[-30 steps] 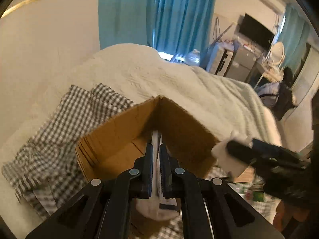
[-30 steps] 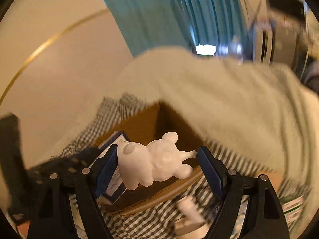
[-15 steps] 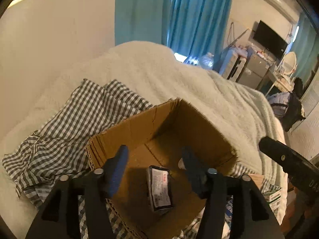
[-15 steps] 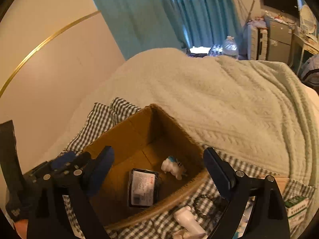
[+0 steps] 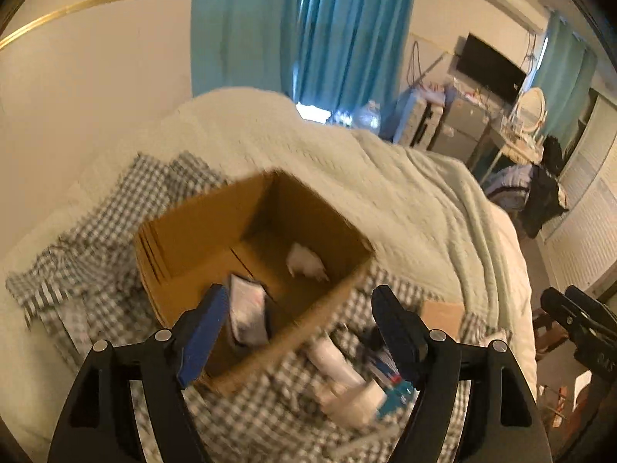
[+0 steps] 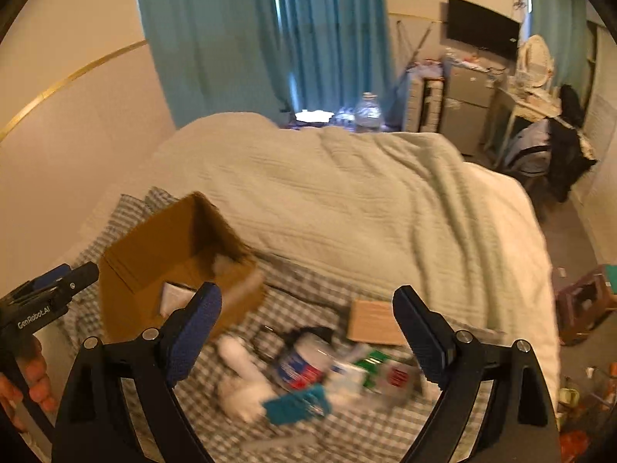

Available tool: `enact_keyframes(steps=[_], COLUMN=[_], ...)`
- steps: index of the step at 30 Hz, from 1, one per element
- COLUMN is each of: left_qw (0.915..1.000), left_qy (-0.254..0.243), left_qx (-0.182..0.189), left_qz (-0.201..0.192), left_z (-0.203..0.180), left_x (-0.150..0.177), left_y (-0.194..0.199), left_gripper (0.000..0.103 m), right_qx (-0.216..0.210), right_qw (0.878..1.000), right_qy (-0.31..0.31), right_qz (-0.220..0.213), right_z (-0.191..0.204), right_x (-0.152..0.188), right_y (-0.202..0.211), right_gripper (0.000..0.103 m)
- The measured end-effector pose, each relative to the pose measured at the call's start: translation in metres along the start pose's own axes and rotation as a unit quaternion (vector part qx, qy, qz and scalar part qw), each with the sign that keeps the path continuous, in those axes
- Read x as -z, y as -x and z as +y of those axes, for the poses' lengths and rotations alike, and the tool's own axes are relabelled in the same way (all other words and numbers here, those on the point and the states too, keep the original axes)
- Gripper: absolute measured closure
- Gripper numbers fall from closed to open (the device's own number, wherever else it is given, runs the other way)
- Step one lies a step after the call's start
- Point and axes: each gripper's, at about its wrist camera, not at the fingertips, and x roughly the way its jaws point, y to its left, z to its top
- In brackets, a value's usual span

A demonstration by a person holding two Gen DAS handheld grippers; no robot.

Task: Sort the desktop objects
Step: 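Grasp the tape roll with the left gripper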

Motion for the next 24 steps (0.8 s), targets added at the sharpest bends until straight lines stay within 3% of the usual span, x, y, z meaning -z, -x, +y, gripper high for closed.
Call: enact_keyframes(steps=[4,7,9,14,16,19,24], left_qw=[0.9999,0.9983,0.9978,0.9966,0.9961,0.9961,0.9960], left_qy=[-0.005,-0.052,-0.055,-0.053,-0.045,-0.025,-0.056], left_qx=[0.011,-0.010,-0.009,-0.011,-0.007,0.009,0.002], left_qz=[-0.007,0.025,0.037,0.063,0.076,0.084,0.069], left_z=[-0.026,-0.044,-0.047,-0.040,-0.039,-0.040,-0.050], left_x=[0.042,0.078,0.103,0.158,0.176,0.192,0.185], left_y=[-0.007,-0.031,-0.048,-0.094,-0.108,-0.119,-0.131], left_gripper=[0.024,0.024,0.024,0.024,0.024,0.024,0.031], right_qx=[0.010,0.023,0.020,-0.015,-0.014,0.003,-0.002], right_qw=[1.000,0.999,0.999,0.990,0.988,0.991,0.993], right_qy=[-0.003,0.004,-0.004,-0.111,-0.115,-0.082,-0.041], right_qz=[0.021,0.038,0.050,0.085,0.105,0.105,0.114], right_z=[-0.020,-0.029,-0.038,-0.063,-0.062,-0.052,-0.025], right_x=[0.029,0.054,0.074,0.133,0.150,0.160,0.170], right_y=[0.005,-0.003,-0.011,-0.046,-0.059,-0.070,-0.093], right_gripper=[0.012,0.012,0.012,0.012,0.012,0.012,0.012])
